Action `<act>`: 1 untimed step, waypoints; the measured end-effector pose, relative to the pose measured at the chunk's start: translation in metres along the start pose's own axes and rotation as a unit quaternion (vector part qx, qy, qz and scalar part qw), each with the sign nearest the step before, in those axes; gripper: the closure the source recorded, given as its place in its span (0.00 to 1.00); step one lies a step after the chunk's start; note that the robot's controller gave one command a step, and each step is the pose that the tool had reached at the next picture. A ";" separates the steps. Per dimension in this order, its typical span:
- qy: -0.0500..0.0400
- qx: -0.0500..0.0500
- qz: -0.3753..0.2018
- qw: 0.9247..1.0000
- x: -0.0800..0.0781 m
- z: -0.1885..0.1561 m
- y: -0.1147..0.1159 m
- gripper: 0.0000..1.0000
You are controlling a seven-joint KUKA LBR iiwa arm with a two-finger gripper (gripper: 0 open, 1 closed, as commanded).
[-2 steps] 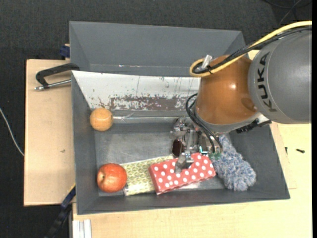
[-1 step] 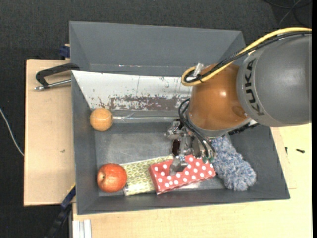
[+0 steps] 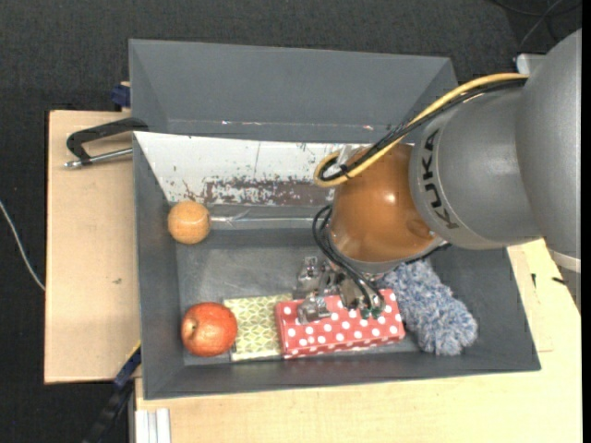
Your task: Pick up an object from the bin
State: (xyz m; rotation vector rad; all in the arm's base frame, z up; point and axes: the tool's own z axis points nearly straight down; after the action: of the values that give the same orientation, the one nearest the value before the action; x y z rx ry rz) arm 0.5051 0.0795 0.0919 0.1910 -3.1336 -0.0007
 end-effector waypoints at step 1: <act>0.000 0.000 0.000 1.000 0.000 0.000 0.000 1.00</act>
Offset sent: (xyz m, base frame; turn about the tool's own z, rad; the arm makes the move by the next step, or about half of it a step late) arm -0.0096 -0.1207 0.1378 -0.3116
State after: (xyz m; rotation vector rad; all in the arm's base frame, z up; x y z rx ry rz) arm 0.5052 0.0795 0.0919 0.1906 -3.1338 -0.0010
